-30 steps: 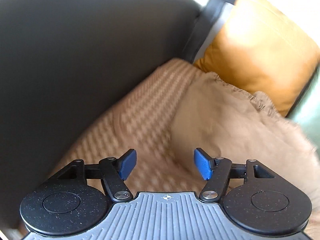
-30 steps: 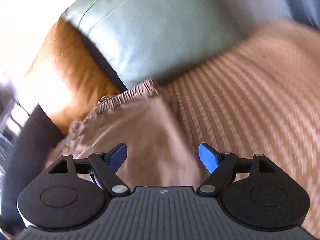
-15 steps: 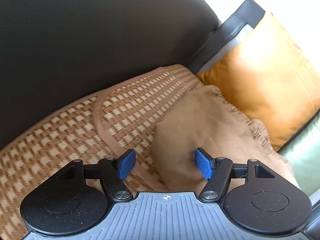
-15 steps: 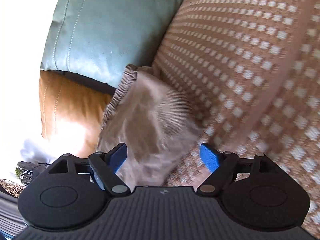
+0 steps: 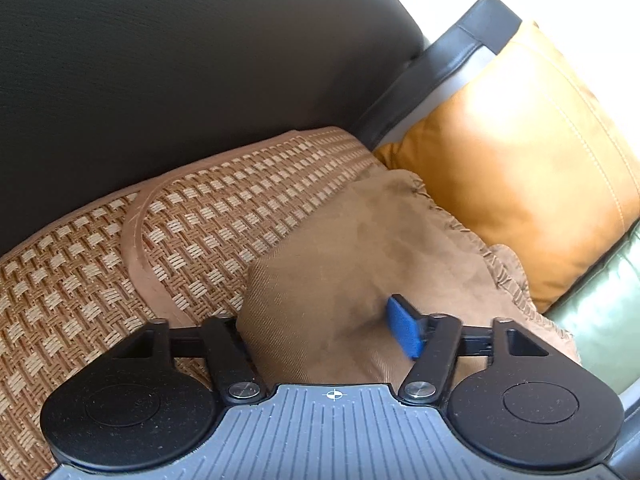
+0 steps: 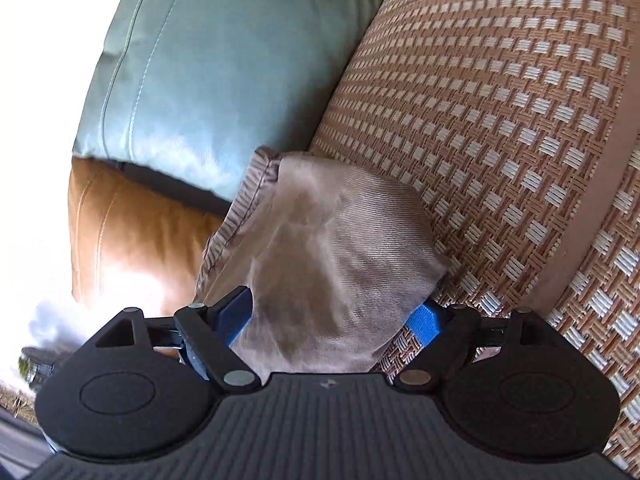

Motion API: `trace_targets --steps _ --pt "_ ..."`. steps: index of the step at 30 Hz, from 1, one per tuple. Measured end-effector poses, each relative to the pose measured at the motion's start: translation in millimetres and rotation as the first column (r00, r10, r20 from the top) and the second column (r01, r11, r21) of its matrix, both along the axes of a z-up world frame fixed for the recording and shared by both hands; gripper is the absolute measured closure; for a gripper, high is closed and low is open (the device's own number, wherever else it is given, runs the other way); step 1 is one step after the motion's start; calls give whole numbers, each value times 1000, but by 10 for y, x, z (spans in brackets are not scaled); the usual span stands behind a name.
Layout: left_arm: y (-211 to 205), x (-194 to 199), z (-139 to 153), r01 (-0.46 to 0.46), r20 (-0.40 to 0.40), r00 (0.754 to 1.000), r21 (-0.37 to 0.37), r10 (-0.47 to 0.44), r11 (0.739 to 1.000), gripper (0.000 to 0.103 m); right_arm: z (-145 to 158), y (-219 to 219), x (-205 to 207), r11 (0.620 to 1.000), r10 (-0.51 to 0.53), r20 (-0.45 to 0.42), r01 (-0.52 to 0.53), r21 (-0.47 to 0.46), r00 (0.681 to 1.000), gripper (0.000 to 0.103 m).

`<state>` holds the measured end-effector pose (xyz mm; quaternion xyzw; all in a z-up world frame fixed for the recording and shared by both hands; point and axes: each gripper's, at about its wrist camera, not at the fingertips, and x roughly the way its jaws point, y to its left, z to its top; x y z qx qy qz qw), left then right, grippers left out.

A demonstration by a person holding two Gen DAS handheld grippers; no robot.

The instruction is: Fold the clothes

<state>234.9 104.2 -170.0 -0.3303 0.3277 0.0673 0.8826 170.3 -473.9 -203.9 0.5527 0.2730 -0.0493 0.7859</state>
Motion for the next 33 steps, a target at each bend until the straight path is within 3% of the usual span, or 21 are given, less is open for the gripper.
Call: trace_targets --steps 1,2,3,6,8,11,14,20,23,25,26,28,33 --pt "7 -11 -5 -12 -3 1000 -5 12 1000 59 5 14 8 1000 -12 -7 12 -6 1000 20" --pt "24 -29 -11 -25 -8 1000 -19 25 999 67 1 19 19 1000 -17 -20 17 -10 1000 31" --pt "48 -47 -9 -33 -12 999 -38 32 999 70 -22 9 34 1000 -12 -42 12 -10 999 55" --pt "90 -108 70 -32 -15 999 -60 31 998 81 -75 -47 14 998 -5 -43 7 58 999 79" --pt "80 -201 178 -26 -17 1000 -30 25 999 84 -40 -78 -32 996 7 -27 -5 83 1000 85" --pt "67 -376 337 -18 -17 1000 18 19 1000 85 145 -85 -159 997 55 -28 -54 49 998 86" --pt "133 -748 394 -18 -23 1000 12 18 1000 85 268 -114 -457 994 91 -30 -90 56 995 86" --pt "190 -1744 348 1 -45 999 35 1 999 84 214 -146 -1482 988 121 -86 -111 111 989 86" --pt "184 -2105 257 23 -74 997 63 -19 998 79 180 -153 -1921 989 135 -123 -126 79 983 85" --pt "206 -2169 249 25 -94 995 78 -18 997 67 177 -155 -2041 990 138 -167 -131 53 976 73" --pt "222 -2192 255 22 -103 995 85 -13 996 61 176 -160 -2074 990 139 -194 -133 40 971 56" --pt "287 -2273 369 -2 -86 996 91 10 996 48 269 -196 -2162 989 143 -215 -147 0 966 52" --pt "337 -2429 909 -34 21 999 169 31 985 42 894 -240 -2364 966 95 -166 -131 -223 982 45"
